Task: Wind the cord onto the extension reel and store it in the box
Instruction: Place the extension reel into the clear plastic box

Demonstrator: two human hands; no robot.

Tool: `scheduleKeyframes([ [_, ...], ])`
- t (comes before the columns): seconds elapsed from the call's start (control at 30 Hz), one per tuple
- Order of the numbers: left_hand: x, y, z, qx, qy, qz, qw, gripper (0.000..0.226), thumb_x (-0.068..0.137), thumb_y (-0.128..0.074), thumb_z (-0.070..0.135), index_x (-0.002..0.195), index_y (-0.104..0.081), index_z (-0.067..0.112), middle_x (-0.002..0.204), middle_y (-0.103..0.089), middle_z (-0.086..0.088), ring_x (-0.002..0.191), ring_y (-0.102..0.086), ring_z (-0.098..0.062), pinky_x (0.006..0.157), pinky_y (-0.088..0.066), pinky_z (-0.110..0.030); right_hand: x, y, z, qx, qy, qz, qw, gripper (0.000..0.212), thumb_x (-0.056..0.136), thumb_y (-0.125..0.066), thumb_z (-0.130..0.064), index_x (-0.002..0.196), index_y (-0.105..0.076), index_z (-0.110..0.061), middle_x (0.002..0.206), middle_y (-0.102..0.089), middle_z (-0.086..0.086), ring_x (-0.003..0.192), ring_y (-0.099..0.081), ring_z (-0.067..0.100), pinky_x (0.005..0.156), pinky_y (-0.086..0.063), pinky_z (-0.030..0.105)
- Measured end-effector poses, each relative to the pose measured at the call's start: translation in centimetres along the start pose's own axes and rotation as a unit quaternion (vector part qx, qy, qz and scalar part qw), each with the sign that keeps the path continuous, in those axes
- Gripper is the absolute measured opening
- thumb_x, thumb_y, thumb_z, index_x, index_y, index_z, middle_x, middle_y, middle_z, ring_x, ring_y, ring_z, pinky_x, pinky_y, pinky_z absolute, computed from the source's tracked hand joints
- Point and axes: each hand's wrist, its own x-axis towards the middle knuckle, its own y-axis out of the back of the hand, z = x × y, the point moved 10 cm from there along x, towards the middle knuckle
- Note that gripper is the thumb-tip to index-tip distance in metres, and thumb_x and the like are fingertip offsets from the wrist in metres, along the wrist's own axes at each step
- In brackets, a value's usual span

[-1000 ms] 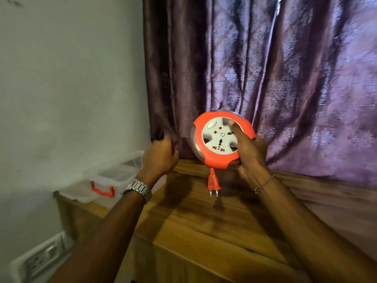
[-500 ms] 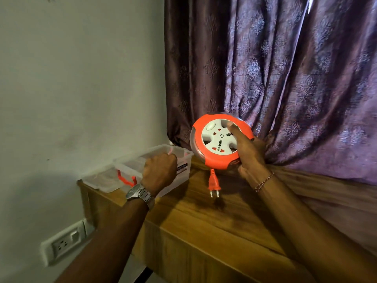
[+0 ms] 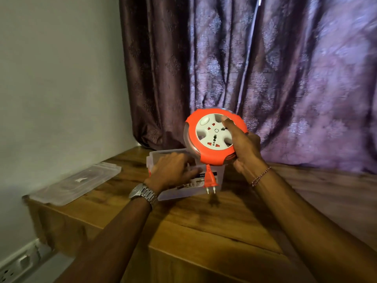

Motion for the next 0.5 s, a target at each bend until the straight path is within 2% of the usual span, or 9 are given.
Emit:
scheduleKeyframes([
  [0.07,1.1,-0.8,2.2,-0.023,-0.027,0.001,0.999,0.041,0.098,-0.06,0.063,0.104,-0.076,0.025,0.095,-0.079,0.001,0.085,-0.072,-0.018,0.078,-0.06,-0.044,0.4,2.0,-1.0,-0.009,0.003,0.011,1.0,0.045,0.056,-0.089,-0.038,0.086,-0.076,-0.007,0.079,-0.076,0.001,0.062,-0.071,0.012,0.058,-0.059,0.036],
  [0.17,2.8,-2.1,5.5,-0.061,-0.063,-0.008,0.996,0.039,0.097,-0.063,0.06,0.097,-0.077,0.024,0.091,-0.08,-0.001,0.081,-0.073,-0.019,0.075,-0.06,-0.044,1.2,5.3,-2.8,-0.018,0.021,0.03,0.999,0.039,0.059,-0.088,-0.037,0.084,-0.077,-0.008,0.077,-0.076,-0.001,0.061,-0.07,0.009,0.054,-0.056,0.029],
  [0.27,4.2,-3.4,9.1,-0.093,-0.103,-0.025,0.99,0.031,0.097,-0.065,0.059,0.079,-0.069,0.034,0.075,-0.077,0.0,0.066,-0.068,-0.015,0.067,-0.057,-0.045,1.8,8.8,-4.8,-0.024,0.037,0.063,0.997,0.039,0.059,-0.087,-0.037,0.082,-0.077,-0.008,0.075,-0.076,-0.002,0.06,-0.069,0.008,0.051,-0.052,0.024],
  [0.37,5.3,-4.4,12.2,-0.125,-0.126,-0.033,0.984,0.044,0.094,-0.062,0.065,0.077,-0.071,0.025,0.066,-0.074,-0.001,0.059,-0.066,-0.012,0.062,-0.055,-0.045,2.3,11.7,-6.5,-0.029,0.047,0.074,0.996,0.036,0.059,-0.086,-0.036,0.081,-0.078,-0.009,0.076,-0.076,-0.004,0.058,-0.068,0.007,0.049,-0.05,0.021],
  [0.43,6.1,-5.4,14.4,-0.145,-0.144,-0.057,0.977,0.047,0.091,-0.058,0.068,0.074,-0.069,0.026,0.061,-0.072,0.001,0.056,-0.067,-0.012,0.06,-0.055,-0.041,2.7,13.9,-7.6,-0.034,0.051,0.084,0.995,0.036,0.059,-0.087,-0.037,0.08,-0.078,-0.01,0.076,-0.076,-0.004,0.06,-0.068,0.007,0.049,-0.051,0.022],
  [0.5,6.7,-6.0,16.6,-0.163,-0.172,-0.07,0.969,0.04,0.09,-0.06,0.065,0.064,-0.061,0.035,0.053,-0.065,0.01,0.051,-0.063,-0.006,0.053,-0.049,-0.03,3.3,15.9,-8.7,-0.044,0.054,0.086,0.994,0.039,0.055,-0.088,-0.041,0.079,-0.079,-0.011,0.076,-0.076,-0.005,0.061,-0.069,0.007,0.053,-0.054,0.026],
])
